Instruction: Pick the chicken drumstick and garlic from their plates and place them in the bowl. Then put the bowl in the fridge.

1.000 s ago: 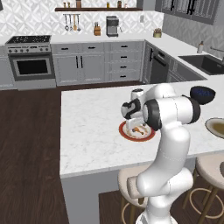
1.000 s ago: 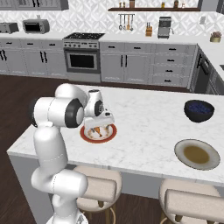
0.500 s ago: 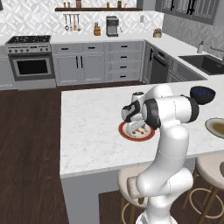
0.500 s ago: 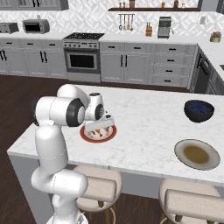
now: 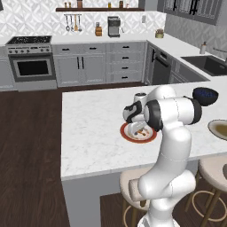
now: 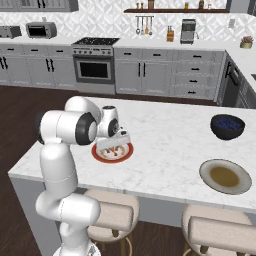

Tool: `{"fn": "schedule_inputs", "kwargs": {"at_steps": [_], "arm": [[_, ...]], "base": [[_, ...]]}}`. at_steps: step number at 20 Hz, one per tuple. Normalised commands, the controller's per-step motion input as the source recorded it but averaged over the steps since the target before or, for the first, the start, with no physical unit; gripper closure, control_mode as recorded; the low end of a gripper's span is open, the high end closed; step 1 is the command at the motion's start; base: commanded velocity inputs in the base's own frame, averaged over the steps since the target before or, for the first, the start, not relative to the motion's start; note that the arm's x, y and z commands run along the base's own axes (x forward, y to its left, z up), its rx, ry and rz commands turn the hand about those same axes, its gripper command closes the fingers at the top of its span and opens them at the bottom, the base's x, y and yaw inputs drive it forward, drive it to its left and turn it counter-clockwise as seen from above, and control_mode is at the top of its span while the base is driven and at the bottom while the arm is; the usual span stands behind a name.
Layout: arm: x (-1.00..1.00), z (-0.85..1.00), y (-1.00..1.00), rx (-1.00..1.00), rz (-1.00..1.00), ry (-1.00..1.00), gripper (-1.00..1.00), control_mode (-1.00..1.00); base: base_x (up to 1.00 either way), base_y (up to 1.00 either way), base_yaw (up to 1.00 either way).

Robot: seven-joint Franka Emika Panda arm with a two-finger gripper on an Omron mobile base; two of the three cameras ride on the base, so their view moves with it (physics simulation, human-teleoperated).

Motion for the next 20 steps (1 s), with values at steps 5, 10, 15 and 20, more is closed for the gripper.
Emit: {"fn": "schedule_inputs", "kwargs": {"at_steps": [5,10,15,20], "arm": [[-0.04,0.10,0.03,-0.01,0.00,0.00,1.00,-1.00],[-0.13,0.82,0.05,-0.05,-0.06,0.00,1.00,-1.00],[-0.60,1.00,0.14,-0.01,-0.13,-0.02,1.00,-1.00],[-0.99,1.00,0.10,0.00,-0.04,-0.15,1.00,-1.00]], "base": [[0.00,0.00,0.00],[0.00,0.00,0.00],[0.00,0.00,0.00],[0.00,0.00,0.00]]}}
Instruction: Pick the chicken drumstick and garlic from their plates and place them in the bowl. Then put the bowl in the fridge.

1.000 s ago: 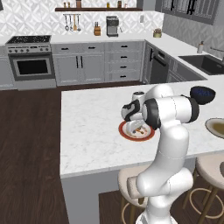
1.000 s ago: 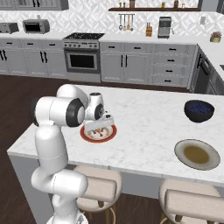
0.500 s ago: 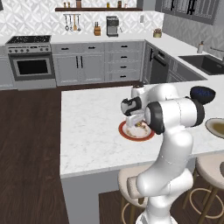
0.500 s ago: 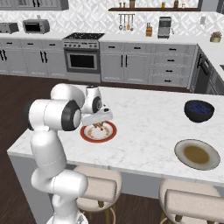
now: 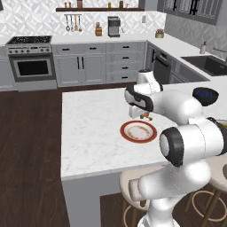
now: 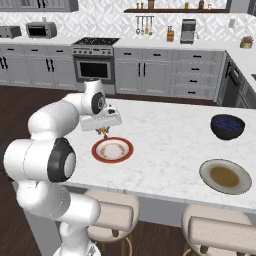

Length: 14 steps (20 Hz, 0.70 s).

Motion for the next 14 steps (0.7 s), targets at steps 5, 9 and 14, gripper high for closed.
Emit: {"fn": "schedule_inputs", "kwargs": {"at_steps": [5,9,14], "arm": [[-1.00,1.00,0.00,0.05,0.00,-0.20,1.00,-1.00],[-1.00,0.96,0.00,0.18,0.02,0.03,1.00,-1.00],[-1.00,0.68,0.08,-0.01,0.24,0.22,1.00,-1.00]], "base": [[0.00,0.00,0.00],[0.00,0.00,0.00],[0.00,0.00,0.00]]}}
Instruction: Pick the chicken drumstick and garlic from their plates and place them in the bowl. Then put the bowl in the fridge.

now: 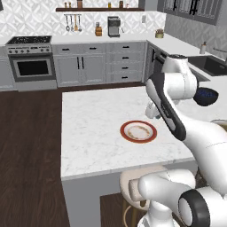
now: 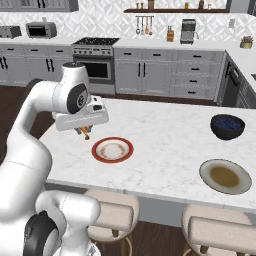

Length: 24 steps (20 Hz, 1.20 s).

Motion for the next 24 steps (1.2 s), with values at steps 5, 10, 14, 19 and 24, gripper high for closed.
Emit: {"fn": "schedule_inputs", "kwargs": {"at_steps": [5,10,14,19,24], "arm": [[-1.00,-0.39,0.05,-0.08,0.24,-0.02,1.00,-1.00],[-0.28,-0.40,0.02,-0.03,0.12,0.00,1.00,-1.00],[0.00,0.00,0.00,0.00,0.00,0.00,1.00,-1.00],[-0.17,0.00,-0.06,0.00,0.00,0.00,1.00,-1.00],[0.00,0.00,0.00,0.00,0.00,0.00,1.00,1.00]], "base": [[0.00,0.00,0.00],[0.00,0.00,0.00],[0.00,0.00,0.00],[0.00,0.00,0.00],[-0.44,-0.69,-0.06]]}}
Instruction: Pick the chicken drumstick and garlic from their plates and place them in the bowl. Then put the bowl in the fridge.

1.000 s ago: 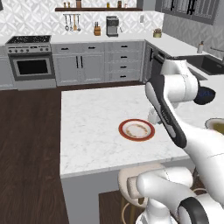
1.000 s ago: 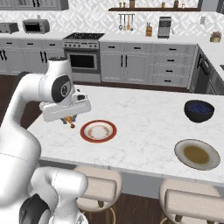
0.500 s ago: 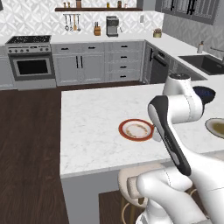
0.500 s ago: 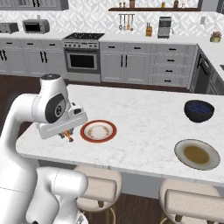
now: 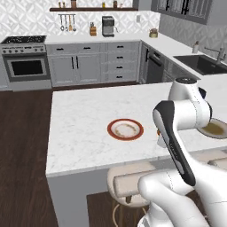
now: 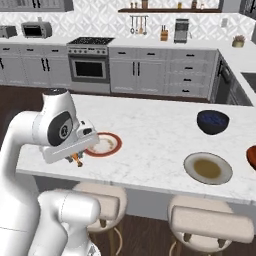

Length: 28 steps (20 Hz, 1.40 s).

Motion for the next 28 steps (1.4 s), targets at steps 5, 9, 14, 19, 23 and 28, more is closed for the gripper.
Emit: {"fn": "schedule_inputs", "kwargs": {"at_steps": [5,9,14,19,23,28], "arm": [[0.00,0.00,0.00,0.00,0.00,0.00,1.00,1.00],[0.00,0.00,0.00,0.00,0.00,0.00,1.00,1.00],[0.00,0.00,0.00,0.00,0.00,0.00,1.00,1.00],[0.00,0.00,0.00,0.00,0.00,0.00,1.00,1.00],[0.00,0.00,0.00,0.00,0.00,0.00,1.00,1.00],[0.00,0.00,0.00,0.00,0.00,0.00,1.00,1.00]], "base": [[-0.37,-1.00,-0.08],[0.00,-1.00,-0.01],[0.24,-1.00,0.00],[0.25,-1.00,0.00],[0.45,-0.73,-0.02],[0.59,-0.21,-0.07]]}}
